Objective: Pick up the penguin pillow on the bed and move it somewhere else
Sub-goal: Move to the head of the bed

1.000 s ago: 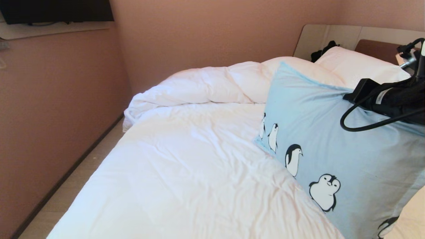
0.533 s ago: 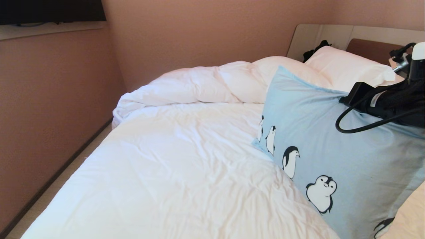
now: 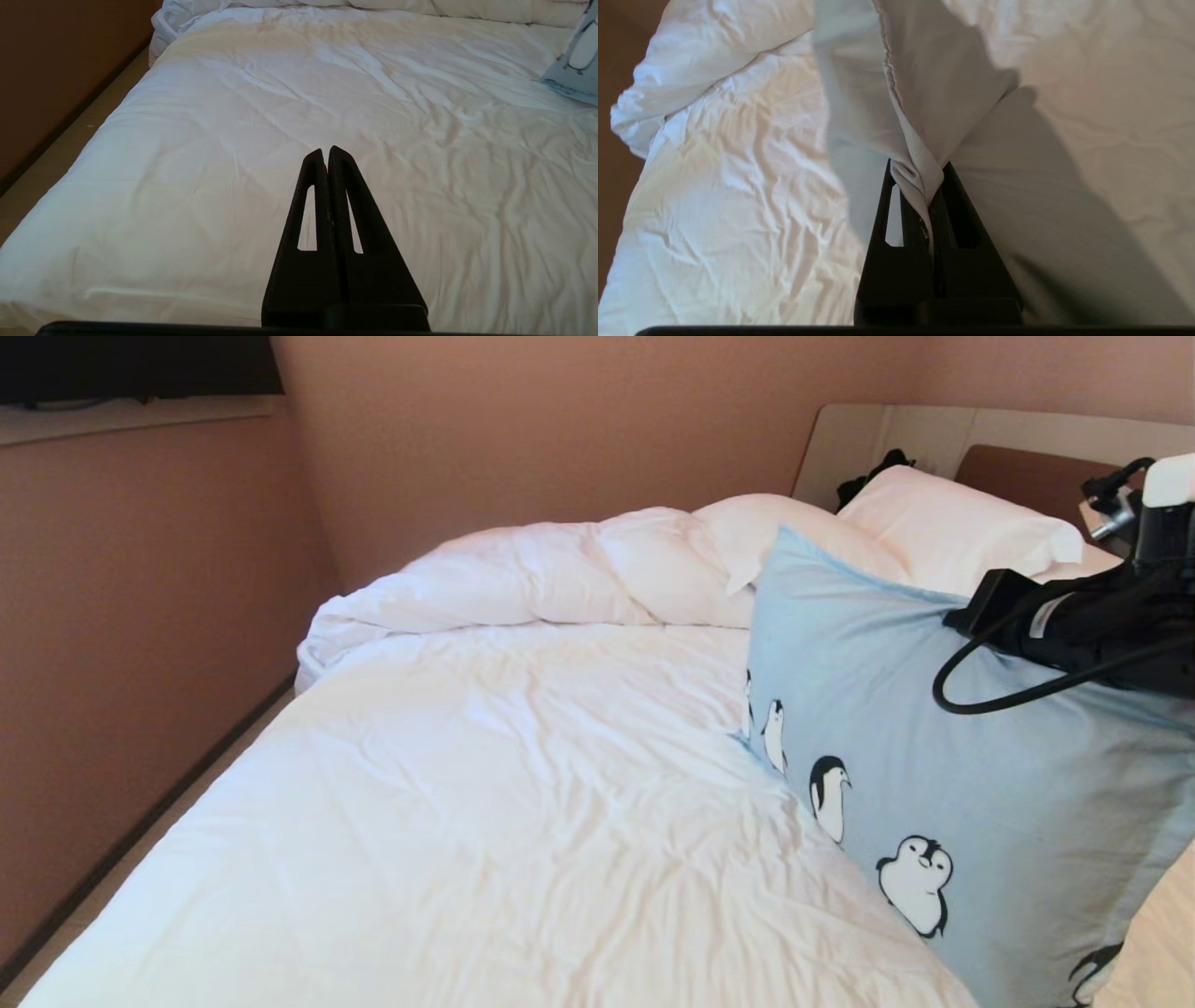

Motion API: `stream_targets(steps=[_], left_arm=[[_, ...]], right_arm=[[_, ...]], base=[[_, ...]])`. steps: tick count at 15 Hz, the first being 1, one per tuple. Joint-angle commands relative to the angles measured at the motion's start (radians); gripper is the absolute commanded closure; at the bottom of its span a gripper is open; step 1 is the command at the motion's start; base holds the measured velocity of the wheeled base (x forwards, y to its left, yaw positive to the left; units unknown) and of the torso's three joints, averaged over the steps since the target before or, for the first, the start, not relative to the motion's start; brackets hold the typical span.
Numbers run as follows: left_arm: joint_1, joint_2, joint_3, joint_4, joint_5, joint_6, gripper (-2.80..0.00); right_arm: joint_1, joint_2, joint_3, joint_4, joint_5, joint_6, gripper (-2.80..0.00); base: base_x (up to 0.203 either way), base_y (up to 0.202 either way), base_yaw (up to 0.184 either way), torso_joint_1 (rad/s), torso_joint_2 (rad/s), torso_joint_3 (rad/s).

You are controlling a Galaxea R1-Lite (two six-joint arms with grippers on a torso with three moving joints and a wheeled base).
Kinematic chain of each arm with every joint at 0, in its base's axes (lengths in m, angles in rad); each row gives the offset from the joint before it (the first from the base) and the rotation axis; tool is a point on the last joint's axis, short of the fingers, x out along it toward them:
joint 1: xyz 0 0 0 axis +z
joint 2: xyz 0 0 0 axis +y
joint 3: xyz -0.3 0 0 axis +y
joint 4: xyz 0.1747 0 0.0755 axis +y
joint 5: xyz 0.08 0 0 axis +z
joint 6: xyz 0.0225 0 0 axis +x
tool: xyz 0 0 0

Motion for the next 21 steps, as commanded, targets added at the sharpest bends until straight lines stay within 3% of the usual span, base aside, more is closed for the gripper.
stream_targets(steps=[1,6,11,21], left_arm=[[0.0,0.001,0.003,-0.001,0.0,0.0,0.0],[0.0,0.0,0.003,-0.001,0.0,0.0,0.0],[0.0,0.0,0.003,-0.001,0.0,0.0,0.0],[0.0,0.001,0.003,-0.001,0.0,0.0,0.0]], right_arm=[[0.0,0.001,0.0,0.0,-0.002,0.002,0.0],[0.0,0.001,-0.001,0.0,-0.001,0.002,0.0],[-0.003,-0.002,-0.001,0.0,-0.002,0.002,0.0],[-0.003,0.0,-0.001,0.001,-0.001,0.002,0.0]], base=[[0.0,0.0,0.0,0.0,0.0,0.0],[-0.014,0.0,-0.001,0.001,0.0,0.001],[-0.153,0.0,-0.001,-0.006,0.0,0.003],[0.001,-0.029,0.003,-0.001,0.0,0.001]])
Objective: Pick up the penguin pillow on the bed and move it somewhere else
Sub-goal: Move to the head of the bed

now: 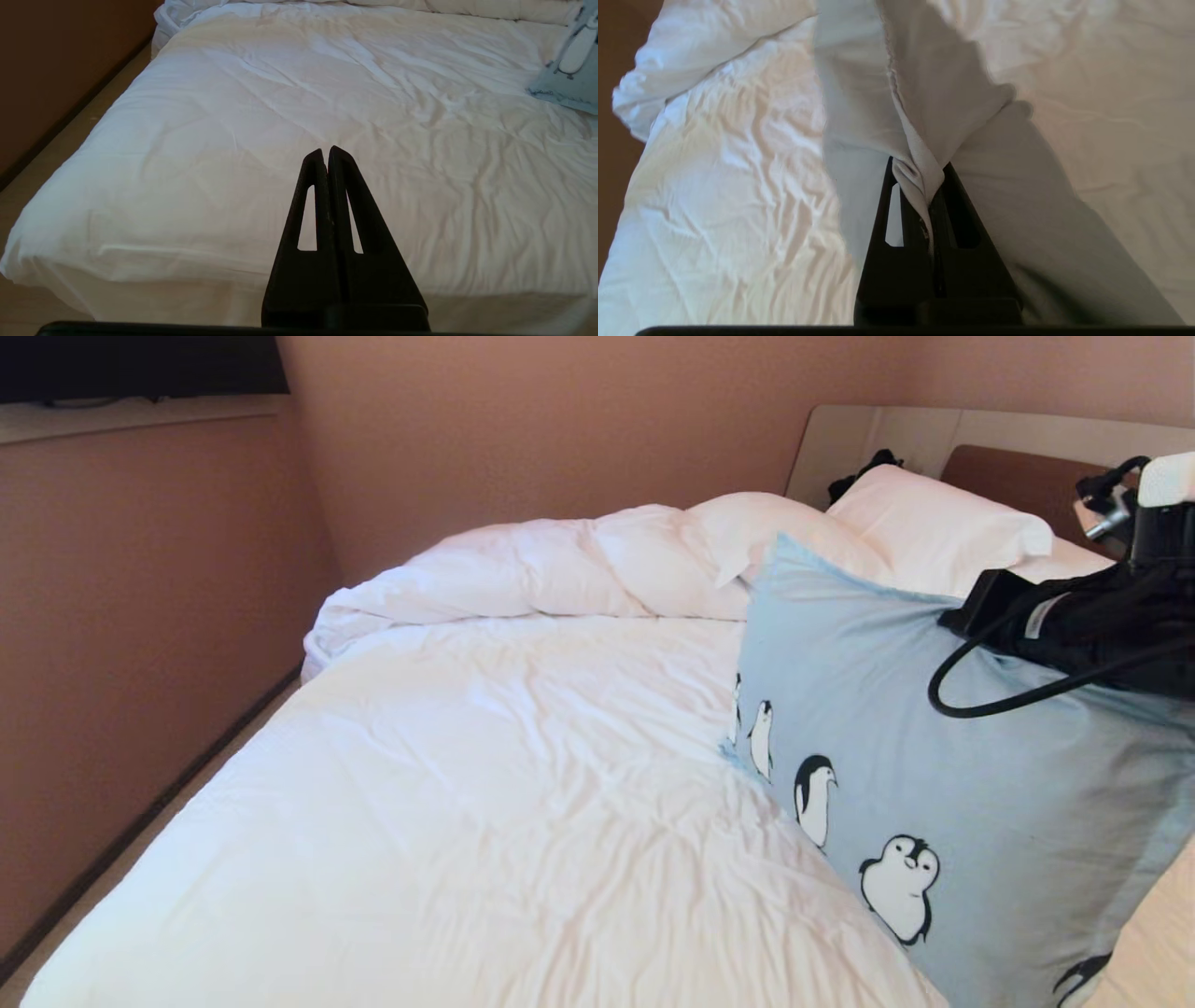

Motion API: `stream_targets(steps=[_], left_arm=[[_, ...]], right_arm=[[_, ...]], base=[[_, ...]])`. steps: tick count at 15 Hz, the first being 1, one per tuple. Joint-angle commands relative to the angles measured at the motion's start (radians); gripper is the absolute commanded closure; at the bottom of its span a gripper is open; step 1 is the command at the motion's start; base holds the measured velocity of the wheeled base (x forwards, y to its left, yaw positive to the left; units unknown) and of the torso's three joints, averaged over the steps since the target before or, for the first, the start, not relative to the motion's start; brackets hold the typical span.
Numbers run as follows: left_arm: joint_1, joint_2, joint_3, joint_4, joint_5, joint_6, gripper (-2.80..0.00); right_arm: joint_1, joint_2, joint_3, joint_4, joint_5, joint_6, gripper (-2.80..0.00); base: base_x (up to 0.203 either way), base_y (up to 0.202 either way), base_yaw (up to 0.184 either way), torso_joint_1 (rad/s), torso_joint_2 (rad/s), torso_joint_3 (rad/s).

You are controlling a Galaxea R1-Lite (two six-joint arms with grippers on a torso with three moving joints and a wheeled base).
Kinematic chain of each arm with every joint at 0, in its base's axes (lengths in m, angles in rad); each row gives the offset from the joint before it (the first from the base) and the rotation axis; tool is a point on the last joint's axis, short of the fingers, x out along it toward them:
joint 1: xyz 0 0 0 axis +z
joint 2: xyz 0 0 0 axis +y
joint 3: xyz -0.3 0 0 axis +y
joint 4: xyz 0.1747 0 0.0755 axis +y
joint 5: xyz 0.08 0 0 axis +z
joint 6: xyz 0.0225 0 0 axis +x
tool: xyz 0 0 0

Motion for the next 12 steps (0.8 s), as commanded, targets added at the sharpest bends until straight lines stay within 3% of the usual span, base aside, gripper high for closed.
stream_targets(steps=[1,12], left_arm=[[0.0,0.0,0.003,-0.001,0.0,-0.001,0.0],[0.0,0.0,0.003,-0.001,0.0,-0.001,0.0]], right_arm=[[-0.001,0.0,0.0,-0.001,-0.003,0.003,0.0],[-0.004,-0.002,-0.001,-0.001,-0.003,0.003,0.0]], base=[[0.001,-0.179,0.002,0.002,0.0,0.002],[0.0,-0.194,0.0,0.002,0.0,0.002]])
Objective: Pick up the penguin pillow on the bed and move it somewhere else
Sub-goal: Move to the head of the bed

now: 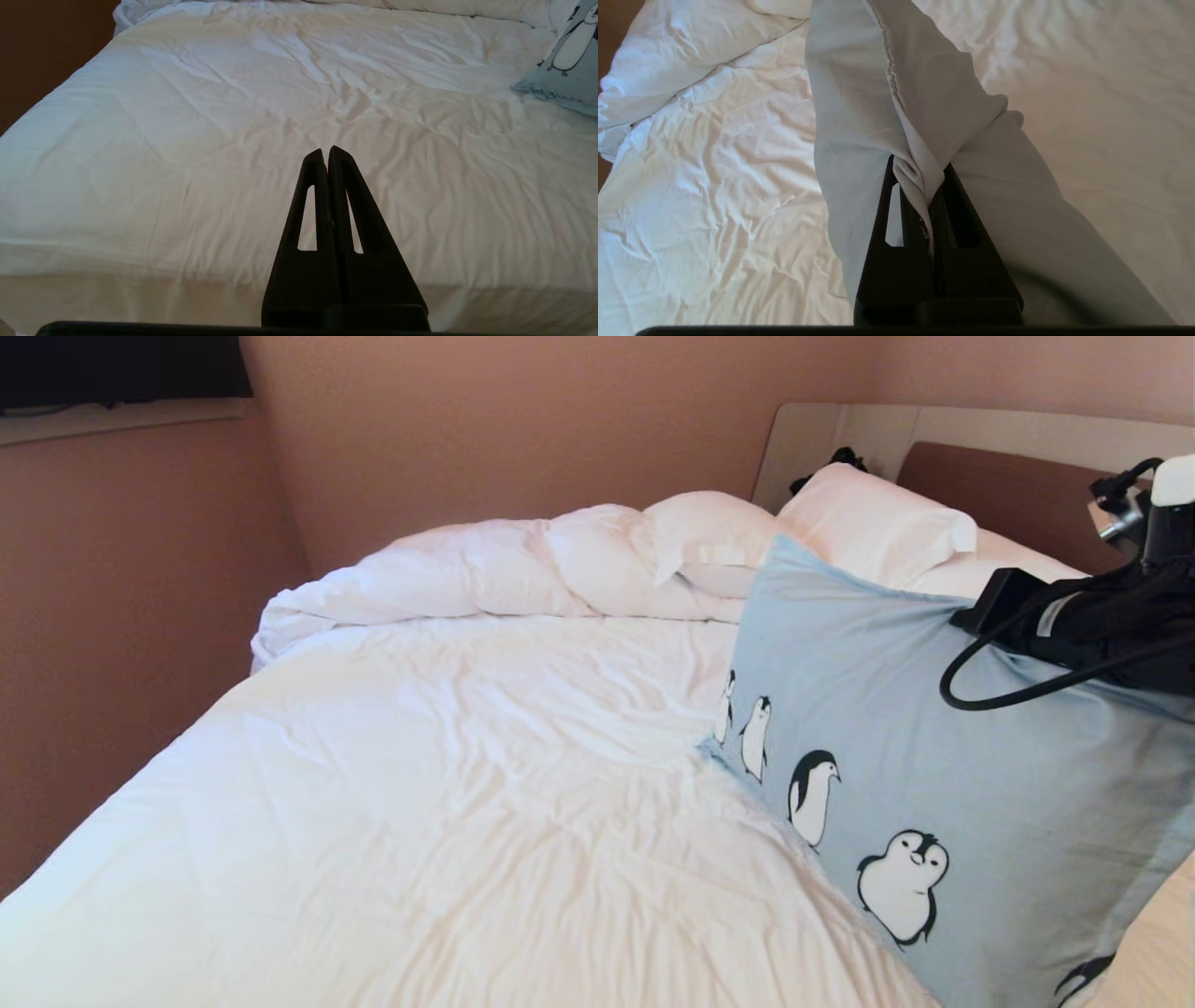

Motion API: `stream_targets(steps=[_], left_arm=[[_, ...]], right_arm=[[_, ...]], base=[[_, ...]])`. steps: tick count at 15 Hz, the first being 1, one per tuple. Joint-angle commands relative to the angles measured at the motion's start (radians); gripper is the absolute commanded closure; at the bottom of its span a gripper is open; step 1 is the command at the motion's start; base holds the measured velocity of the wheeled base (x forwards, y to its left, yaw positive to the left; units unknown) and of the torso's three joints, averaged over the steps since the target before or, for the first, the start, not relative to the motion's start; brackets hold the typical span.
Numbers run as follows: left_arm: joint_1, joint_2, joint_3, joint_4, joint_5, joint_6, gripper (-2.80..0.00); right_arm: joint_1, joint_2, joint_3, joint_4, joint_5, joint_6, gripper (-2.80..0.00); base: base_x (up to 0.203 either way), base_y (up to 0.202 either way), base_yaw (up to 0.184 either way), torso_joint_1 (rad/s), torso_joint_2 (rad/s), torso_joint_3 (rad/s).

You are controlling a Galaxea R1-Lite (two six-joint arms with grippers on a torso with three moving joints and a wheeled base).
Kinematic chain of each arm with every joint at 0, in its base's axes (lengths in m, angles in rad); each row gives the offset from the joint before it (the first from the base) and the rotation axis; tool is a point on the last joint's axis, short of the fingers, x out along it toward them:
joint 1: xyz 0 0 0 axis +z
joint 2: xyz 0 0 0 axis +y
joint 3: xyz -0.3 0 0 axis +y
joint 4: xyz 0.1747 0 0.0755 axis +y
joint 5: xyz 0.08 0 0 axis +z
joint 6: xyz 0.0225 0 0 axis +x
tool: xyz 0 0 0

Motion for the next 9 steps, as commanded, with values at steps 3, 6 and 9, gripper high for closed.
stream_targets(steps=[3,6,9], left_arm=[[0.0,0.0,0.003,0.0,0.0,-0.001,0.0],[0.0,0.001,0.003,0.0,0.0,-0.001,0.0],[0.0,0.0,0.003,0.0,0.0,-0.001,0.0]], right_arm=[[0.0,-0.001,0.0,-0.001,-0.002,0.002,0.0],[-0.001,-0.001,0.0,-0.001,-0.002,0.002,0.0],[-0.004,-0.001,0.0,-0.001,-0.001,0.002,0.0]], base=[[0.0,-0.193,-0.001,0.0,0.0,0.002],[0.0,-0.192,0.0,0.001,0.0,0.005],[0.0,-0.192,0.0,0.001,0.0,0.004]])
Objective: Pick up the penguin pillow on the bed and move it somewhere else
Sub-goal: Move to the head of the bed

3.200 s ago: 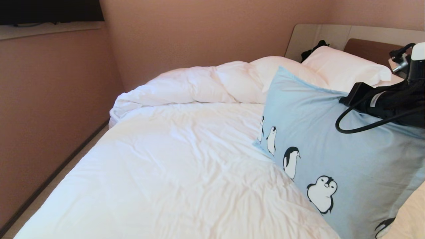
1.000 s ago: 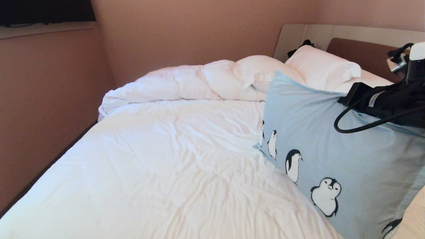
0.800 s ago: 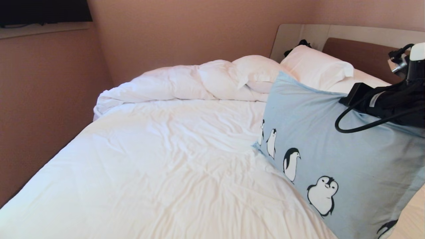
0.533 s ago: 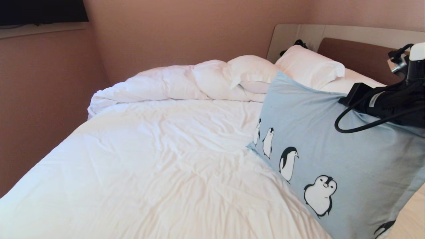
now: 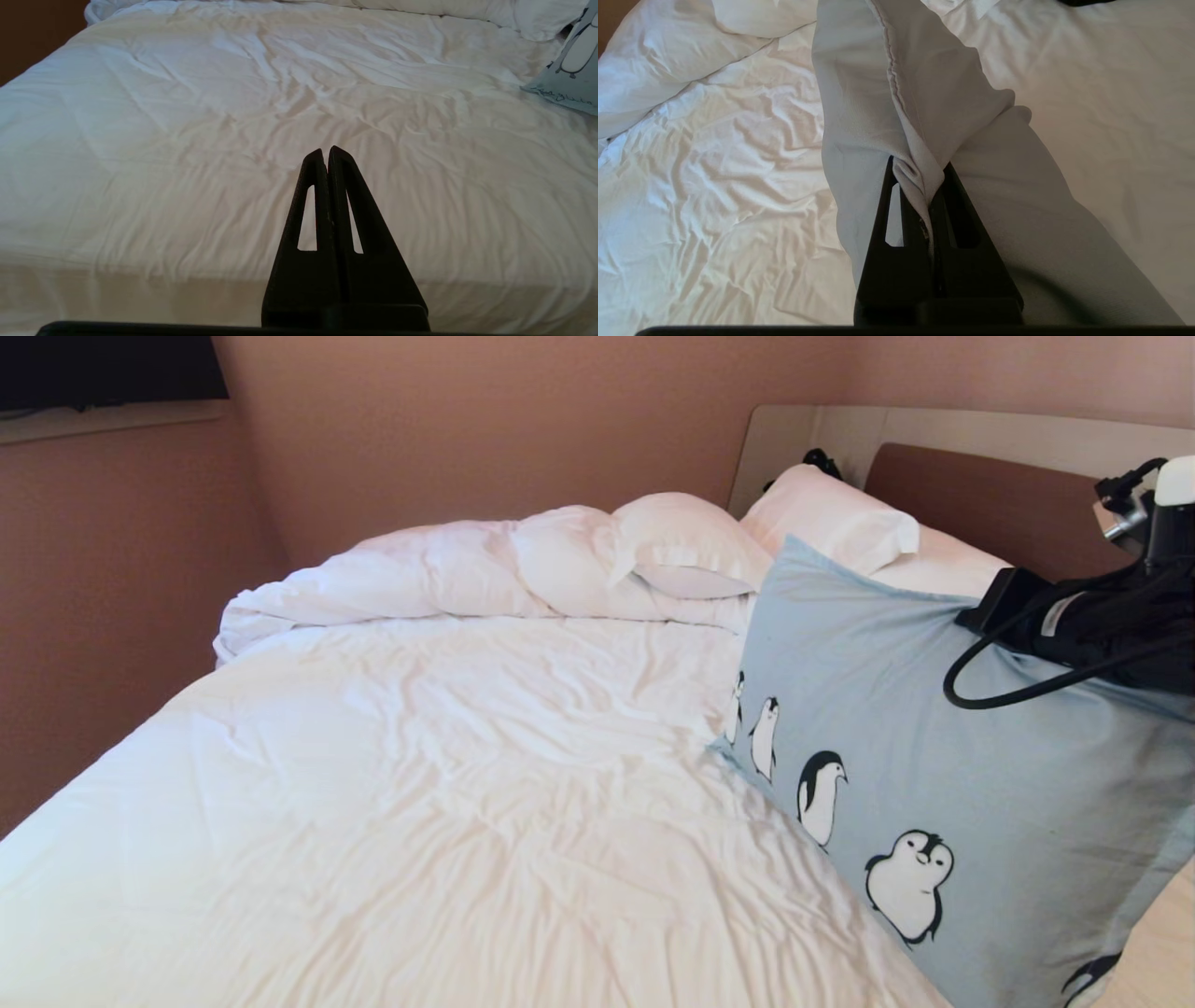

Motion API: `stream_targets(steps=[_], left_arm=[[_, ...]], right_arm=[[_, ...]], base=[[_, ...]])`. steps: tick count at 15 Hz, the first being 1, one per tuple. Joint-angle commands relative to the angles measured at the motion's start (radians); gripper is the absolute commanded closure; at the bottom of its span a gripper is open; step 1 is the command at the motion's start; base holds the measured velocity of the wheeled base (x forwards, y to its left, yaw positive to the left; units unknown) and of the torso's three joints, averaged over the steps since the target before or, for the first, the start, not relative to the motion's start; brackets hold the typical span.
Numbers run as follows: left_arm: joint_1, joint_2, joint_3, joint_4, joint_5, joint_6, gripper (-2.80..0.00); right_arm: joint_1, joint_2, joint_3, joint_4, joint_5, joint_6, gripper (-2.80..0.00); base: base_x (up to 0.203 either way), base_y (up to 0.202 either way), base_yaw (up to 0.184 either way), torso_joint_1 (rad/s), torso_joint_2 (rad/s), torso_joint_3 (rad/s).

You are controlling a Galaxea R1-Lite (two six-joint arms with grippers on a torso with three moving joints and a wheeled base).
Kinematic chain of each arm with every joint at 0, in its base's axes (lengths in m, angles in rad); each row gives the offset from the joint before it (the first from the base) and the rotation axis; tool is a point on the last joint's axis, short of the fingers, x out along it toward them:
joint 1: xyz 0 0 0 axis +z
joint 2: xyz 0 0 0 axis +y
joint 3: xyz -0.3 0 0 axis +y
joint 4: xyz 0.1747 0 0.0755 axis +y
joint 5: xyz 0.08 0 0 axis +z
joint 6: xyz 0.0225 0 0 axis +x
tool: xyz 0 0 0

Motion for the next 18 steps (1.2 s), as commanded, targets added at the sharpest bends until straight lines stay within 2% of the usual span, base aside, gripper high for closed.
stream_targets(steps=[1,9,13,16,18], left_arm=[[0.0,0.0,0.003,0.0,0.0,-0.001,0.0],[0.0,0.0,0.003,0.0,0.0,-0.001,0.0],[0.0,0.0,0.003,0.0,0.0,-0.001,0.0],[0.0,0.0,0.003,0.0,0.0,-0.001,0.0],[0.0,0.0,0.003,0.0,0.0,-0.001,0.0]], right_arm=[[0.0,-0.001,0.0,-0.001,0.0,0.003,0.0],[0.0,0.007,0.0,-0.003,0.0,0.003,0.0],[0.0,-0.003,-0.015,-0.002,-0.003,0.004,0.0],[-0.004,-0.006,-0.166,0.044,-0.019,-0.007,0.0],[-0.048,-0.017,-0.253,0.147,-0.039,-0.044,0.0]], base=[[0.0,-0.192,0.002,0.003,0.0,-0.002],[0.0,-0.184,-0.001,0.0,0.0,0.003],[0.0,-0.019,0.0,0.002,0.0,0.001],[0.0,0.0,0.0,0.0,0.0,0.0],[0.0,0.0,0.0,0.0,0.0,0.0]])
